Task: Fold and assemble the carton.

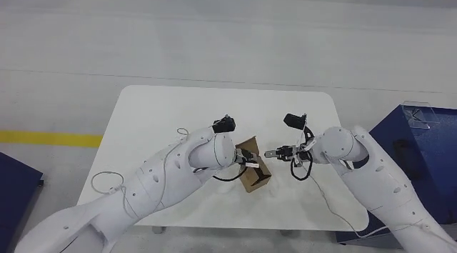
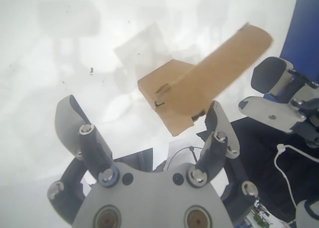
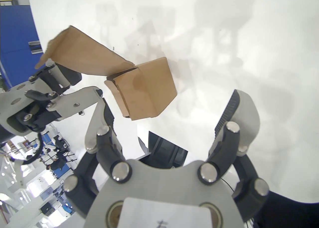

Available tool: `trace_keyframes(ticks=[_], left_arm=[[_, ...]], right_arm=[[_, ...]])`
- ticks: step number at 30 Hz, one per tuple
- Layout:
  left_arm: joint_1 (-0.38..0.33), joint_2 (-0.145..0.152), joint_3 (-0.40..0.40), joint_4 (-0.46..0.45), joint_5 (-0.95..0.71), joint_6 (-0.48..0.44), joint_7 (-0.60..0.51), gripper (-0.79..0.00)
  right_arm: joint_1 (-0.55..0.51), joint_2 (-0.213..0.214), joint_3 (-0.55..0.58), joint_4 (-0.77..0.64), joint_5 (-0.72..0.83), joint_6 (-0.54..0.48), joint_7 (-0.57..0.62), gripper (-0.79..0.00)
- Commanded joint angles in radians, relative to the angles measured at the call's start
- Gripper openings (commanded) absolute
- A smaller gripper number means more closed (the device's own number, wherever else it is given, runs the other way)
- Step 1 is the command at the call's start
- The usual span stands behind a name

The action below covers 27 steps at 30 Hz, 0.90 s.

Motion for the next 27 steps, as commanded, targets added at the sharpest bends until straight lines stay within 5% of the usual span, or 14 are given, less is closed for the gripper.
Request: trace_keyframes(ticks=[1, 12, 27], left_arm=[[0.024, 0.015, -0.008, -0.034, 0.042, -0.048, 0.022, 0.000], [0.119, 0.059, -0.069, -0.077, 0.175, -0.206, 0.083, -0.323], [0.191, 0.070, -0.142, -0.134, 0.252, -0.290, 0.080, -0.566]], right_arm=[[-0.020, 0.007, 0.046, 0.000, 0.053, -0.016, 0.000, 0.000], [-0.087, 0.026, 0.145, -0.010, 0.138, -0.044, 0.000, 0.000], [-0.129, 0.032, 0.166, -0.046, 0.135, -0.031, -0.019, 0.000]])
